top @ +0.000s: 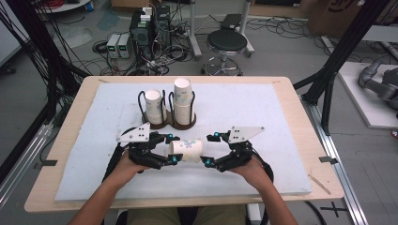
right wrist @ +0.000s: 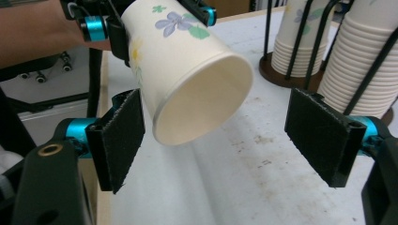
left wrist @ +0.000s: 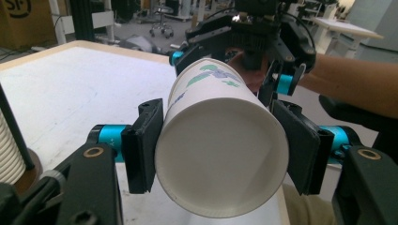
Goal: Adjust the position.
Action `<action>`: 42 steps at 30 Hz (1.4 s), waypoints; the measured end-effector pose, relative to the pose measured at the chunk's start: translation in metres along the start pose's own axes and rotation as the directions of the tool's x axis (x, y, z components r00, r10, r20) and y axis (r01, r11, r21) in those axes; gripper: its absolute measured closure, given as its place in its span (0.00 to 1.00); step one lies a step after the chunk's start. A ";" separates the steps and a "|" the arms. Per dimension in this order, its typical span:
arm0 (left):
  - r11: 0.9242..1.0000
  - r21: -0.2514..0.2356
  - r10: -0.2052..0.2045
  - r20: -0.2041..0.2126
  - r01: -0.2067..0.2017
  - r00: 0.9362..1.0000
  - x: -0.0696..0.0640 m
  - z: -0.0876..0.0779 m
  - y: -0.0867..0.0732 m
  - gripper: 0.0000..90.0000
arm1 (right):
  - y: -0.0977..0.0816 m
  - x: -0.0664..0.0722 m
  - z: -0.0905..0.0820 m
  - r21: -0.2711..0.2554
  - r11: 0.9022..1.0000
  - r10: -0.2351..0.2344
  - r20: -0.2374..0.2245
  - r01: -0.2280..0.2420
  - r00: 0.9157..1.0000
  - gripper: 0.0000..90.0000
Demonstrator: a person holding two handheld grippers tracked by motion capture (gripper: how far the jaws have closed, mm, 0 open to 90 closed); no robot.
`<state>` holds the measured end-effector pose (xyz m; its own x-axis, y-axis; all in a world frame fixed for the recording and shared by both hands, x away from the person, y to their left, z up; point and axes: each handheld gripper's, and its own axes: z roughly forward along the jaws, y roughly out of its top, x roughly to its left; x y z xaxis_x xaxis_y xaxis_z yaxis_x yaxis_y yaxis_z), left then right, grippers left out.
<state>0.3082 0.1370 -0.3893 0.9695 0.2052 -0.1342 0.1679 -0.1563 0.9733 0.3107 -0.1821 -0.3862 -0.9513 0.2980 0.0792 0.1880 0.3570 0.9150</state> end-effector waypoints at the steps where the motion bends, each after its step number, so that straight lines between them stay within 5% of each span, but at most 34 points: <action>1: 1.000 -0.002 0.005 0.002 -0.005 1.000 0.000 0.000 0.000 0.41 | 0.000 0.001 0.000 -0.002 1.000 -0.001 -0.010 0.001 1.000 0.23; 20: 0.999 -0.033 0.032 0.077 -0.029 0.996 -0.004 0.003 0.001 0.41 | -0.001 0.003 0.017 0.002 1.000 0.007 -0.136 -0.007 0.991 0.24; 32: 0.998 -0.062 0.024 0.107 -0.018 0.994 -0.003 0.001 0.001 0.41 | -0.003 0.003 0.014 -0.052 0.999 0.003 -0.195 -0.014 0.981 0.38; 39: 0.999 -0.041 0.012 0.103 -0.008 0.995 -0.004 0.003 0.000 0.41 | -0.002 0.002 0.011 -0.058 0.998 -0.008 -0.193 -0.004 0.981 0.42; 42: 1.000 -0.008 -0.015 0.073 0.016 0.997 -0.005 0.006 -0.001 0.31 | -0.002 0.002 0.010 -0.052 0.999 -0.008 -0.191 -0.002 0.981 0.44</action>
<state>0.3041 0.1303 -0.3907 0.9772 0.1363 -0.1625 0.1820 -0.1453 0.9725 0.3109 -0.1737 -0.3920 -0.9820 0.1201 0.1459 0.1767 0.3098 0.9342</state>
